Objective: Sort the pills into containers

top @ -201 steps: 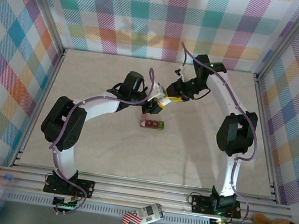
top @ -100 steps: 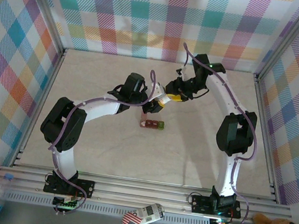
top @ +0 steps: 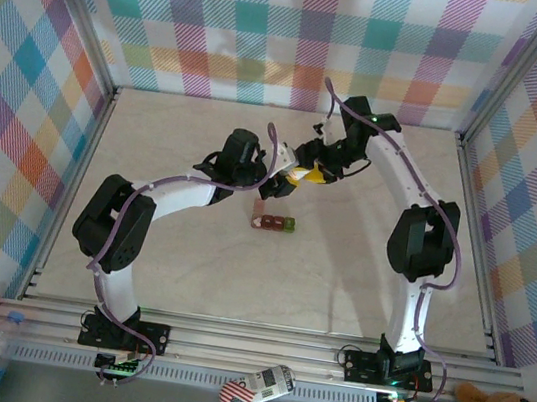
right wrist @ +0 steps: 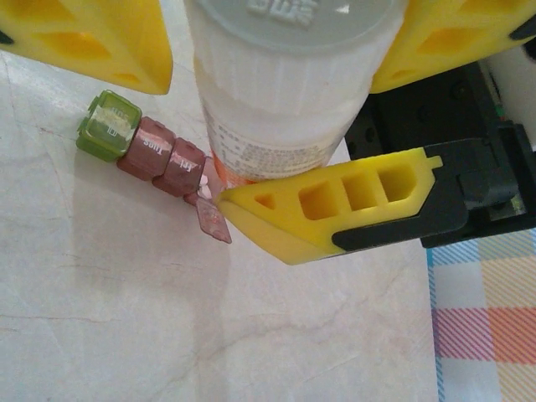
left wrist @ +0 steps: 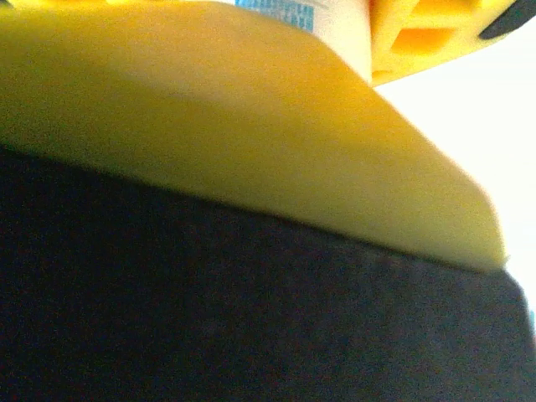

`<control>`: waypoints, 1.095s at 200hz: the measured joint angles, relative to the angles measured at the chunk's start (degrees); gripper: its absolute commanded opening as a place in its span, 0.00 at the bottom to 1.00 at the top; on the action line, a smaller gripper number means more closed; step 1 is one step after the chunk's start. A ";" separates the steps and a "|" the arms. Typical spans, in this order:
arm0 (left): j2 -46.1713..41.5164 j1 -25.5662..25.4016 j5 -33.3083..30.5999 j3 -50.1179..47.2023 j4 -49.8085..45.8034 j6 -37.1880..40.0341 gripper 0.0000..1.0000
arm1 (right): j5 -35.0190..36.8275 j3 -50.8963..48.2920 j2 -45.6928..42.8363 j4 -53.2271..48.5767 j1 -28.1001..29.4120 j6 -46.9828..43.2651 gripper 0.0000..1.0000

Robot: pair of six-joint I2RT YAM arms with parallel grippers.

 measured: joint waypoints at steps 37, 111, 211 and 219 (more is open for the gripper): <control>0.00 0.63 0.55 -0.15 2.99 -2.45 0.00 | 1.49 -1.92 -2.78 0.50 -0.48 0.72 0.76; 0.00 3.04 2.32 -0.48 6.60 -7.41 0.00 | 0.33 -11.87 -15.13 4.83 -3.56 0.48 0.83; -0.79 3.23 10.75 -1.16 10.49 -16.15 0.00 | -2.86 -17.33 -20.52 23.30 -5.51 4.59 0.83; -0.87 3.23 11.41 -1.16 10.51 -16.55 0.00 | -3.15 -15.30 -19.50 23.41 -5.51 4.76 0.82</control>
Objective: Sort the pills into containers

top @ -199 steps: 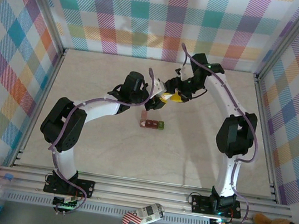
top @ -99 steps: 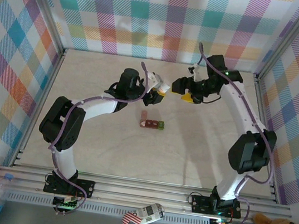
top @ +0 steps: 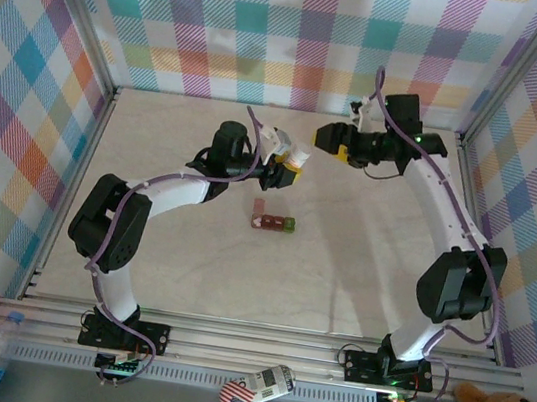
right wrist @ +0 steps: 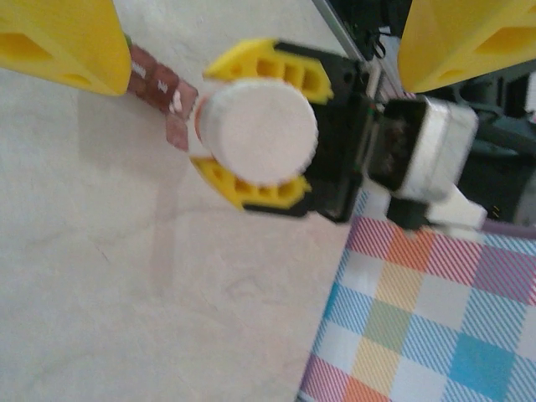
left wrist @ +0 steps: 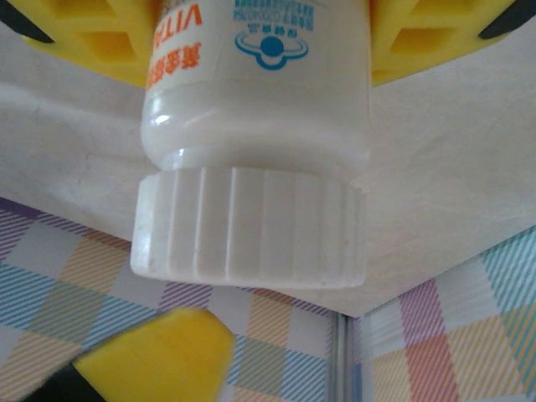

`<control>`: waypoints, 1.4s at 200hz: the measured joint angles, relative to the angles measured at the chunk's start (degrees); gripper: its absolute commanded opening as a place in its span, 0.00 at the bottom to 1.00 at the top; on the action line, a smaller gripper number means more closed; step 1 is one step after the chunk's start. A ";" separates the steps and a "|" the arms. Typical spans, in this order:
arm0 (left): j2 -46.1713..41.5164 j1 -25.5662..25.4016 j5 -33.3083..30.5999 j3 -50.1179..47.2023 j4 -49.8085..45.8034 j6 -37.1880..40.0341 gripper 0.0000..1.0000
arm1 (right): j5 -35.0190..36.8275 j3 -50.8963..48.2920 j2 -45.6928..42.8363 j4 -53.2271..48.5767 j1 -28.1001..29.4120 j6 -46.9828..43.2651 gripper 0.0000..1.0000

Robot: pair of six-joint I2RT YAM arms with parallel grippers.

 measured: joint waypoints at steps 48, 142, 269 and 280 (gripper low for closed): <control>-0.20 0.00 1.92 0.00 -0.04 -1.31 0.00 | -0.13 4.70 3.32 -1.16 0.57 -0.70 0.82; -0.22 0.00 2.82 0.00 -0.07 -1.49 0.00 | 1.51 5.18 5.57 -5.18 3.87 -3.13 0.74; -0.22 0.00 2.80 0.00 -0.37 -1.49 0.00 | 2.03 5.38 7.04 -5.99 5.29 -4.31 0.51; -0.20 0.00 2.82 0.00 -0.70 -1.49 0.00 | 2.16 5.38 7.10 -6.03 5.55 -4.37 0.48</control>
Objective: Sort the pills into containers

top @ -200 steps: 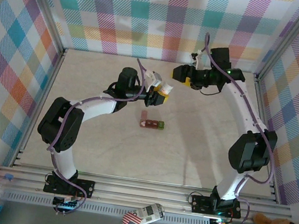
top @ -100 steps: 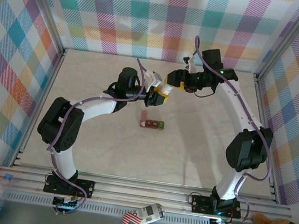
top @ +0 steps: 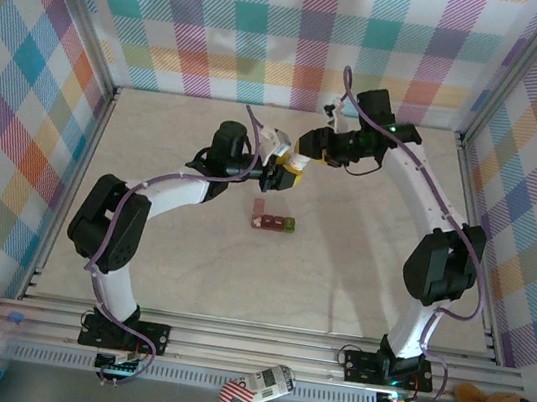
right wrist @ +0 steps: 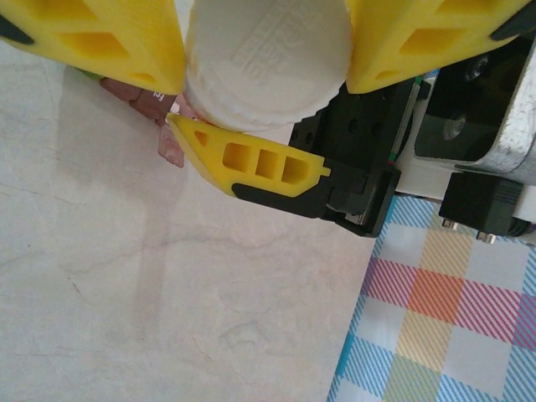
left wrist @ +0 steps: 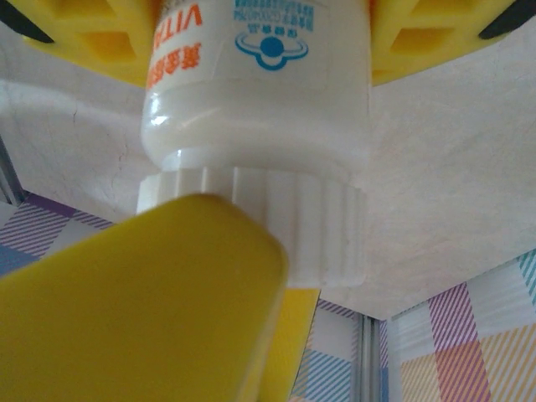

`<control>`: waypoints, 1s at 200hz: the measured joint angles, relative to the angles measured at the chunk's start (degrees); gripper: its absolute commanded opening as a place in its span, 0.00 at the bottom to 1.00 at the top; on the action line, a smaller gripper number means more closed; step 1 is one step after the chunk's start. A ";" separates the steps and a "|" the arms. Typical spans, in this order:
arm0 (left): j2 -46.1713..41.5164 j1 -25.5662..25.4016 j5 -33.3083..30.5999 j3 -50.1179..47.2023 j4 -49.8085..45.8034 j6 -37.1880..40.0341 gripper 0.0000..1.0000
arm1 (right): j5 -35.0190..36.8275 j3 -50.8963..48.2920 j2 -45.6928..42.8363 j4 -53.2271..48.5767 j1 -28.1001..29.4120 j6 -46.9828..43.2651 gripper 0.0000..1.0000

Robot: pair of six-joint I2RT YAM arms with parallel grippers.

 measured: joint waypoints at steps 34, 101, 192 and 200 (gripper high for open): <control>0.00 0.00 -0.09 0.00 -0.94 0.00 0.00 | 0.66 0.07 0.02 -0.07 0.17 0.13 0.41; -0.20 -0.35 -6.67 -0.17 -3.98 1.11 0.00 | 6.60 -3.17 0.00 5.68 2.14 7.28 0.37; -0.87 -3.72 -23.45 -2.34 -4.48 2.51 0.00 | 19.02 -7.26 -0.15 13.70 6.12 21.64 0.40; -0.87 -3.74 -24.06 -2.34 -4.17 2.23 0.00 | 19.54 -7.28 -0.17 14.12 6.25 22.18 0.42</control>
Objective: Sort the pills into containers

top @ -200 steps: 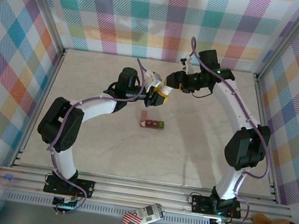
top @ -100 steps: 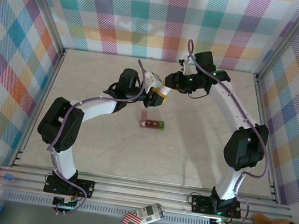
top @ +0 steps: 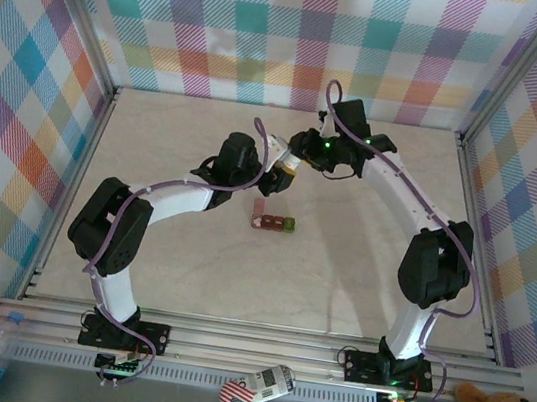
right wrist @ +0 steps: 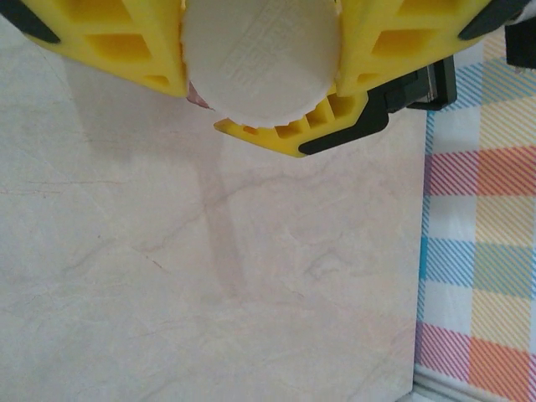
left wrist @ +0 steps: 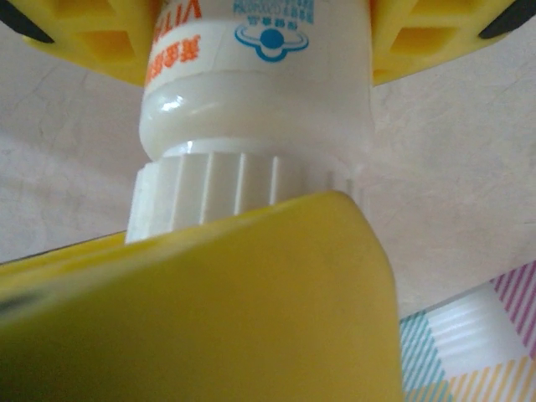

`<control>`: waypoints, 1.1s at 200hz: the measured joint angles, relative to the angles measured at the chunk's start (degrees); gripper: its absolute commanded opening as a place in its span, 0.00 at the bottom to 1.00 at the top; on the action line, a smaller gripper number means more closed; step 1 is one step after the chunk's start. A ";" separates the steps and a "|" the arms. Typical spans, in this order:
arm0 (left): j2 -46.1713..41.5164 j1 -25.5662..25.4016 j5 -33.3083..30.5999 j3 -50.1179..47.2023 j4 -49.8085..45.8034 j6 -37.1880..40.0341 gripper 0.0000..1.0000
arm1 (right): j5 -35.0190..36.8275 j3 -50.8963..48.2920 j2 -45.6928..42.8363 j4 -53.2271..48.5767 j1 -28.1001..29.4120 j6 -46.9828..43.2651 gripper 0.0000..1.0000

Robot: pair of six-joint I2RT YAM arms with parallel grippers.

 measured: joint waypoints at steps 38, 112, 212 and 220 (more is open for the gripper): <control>0.00 -0.28 -0.55 0.02 2.32 -1.84 0.00 | 1.40 0.00 -0.79 0.28 0.11 0.68 0.52; 0.00 -0.02 -0.59 0.46 9.42 -3.50 0.00 | 0.28 -2.23 -6.69 -1.86 -1.40 0.87 0.75; 0.00 4.15 11.19 1.38 8.63 -4.02 0.00 | -5.95 -6.03 -15.82 -4.31 -7.52 -10.36 0.81; 0.00 4.37 12.96 1.77 8.07 -4.24 0.00 | -6.80 -4.63 -15.28 -4.83 -7.67 -12.87 0.83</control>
